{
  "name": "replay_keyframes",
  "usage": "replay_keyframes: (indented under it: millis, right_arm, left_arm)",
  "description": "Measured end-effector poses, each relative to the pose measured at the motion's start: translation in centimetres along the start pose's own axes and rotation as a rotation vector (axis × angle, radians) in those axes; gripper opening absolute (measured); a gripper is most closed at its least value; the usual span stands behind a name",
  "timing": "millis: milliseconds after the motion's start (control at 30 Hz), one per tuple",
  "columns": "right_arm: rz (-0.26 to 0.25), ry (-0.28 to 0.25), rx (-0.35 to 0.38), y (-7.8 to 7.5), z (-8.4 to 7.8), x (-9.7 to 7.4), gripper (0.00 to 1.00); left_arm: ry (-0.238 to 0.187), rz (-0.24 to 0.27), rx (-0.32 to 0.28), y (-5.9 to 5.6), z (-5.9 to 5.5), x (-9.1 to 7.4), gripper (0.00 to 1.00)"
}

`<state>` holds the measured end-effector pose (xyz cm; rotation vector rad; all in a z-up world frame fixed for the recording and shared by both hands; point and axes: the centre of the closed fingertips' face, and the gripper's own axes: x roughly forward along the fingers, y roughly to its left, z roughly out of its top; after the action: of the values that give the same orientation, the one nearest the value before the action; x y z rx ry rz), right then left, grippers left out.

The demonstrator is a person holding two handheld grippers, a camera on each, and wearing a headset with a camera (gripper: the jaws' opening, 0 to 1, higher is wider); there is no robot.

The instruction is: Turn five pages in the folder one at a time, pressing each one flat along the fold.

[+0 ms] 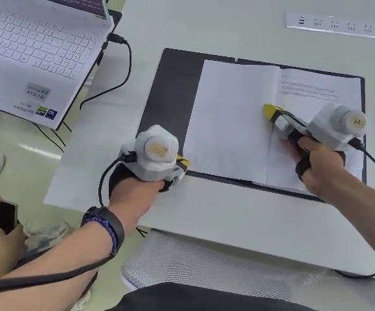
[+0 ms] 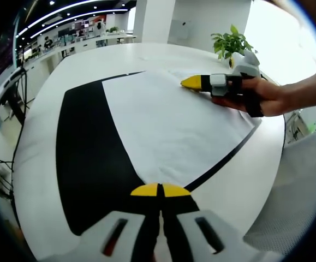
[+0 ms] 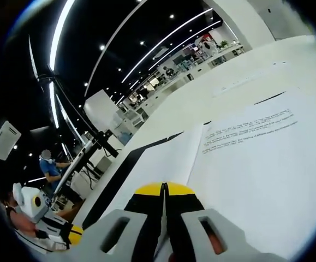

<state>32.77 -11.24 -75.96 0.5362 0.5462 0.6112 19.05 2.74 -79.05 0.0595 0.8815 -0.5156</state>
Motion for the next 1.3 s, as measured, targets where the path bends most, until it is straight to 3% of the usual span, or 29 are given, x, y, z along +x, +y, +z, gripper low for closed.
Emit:
replay_keyframes:
  millis: [100,333,1000,1300]
  right_arm:
    - [-0.001,-0.003,0.006,0.1,-0.3,-0.7,0.00]
    - [0.026,0.055,-0.031,1.1,-2.2,-2.2,0.00]
    - [0.071,0.136,-0.083,3.3,-5.8,-5.0,0.00]
    - [0.085,0.161,-0.087,2.8,-6.7,-5.6,0.00]
  left_arm:
    - [-0.002,-0.002,0.002,0.0,0.0,0.1,0.00]
    - [0.001,-0.006,0.009,0.1,-0.1,0.2,0.00]
    - [-0.004,-0.011,0.001,0.0,-0.3,0.2,0.00]
    - [-0.014,-0.011,-0.018,0.0,-0.3,0.2,0.00]
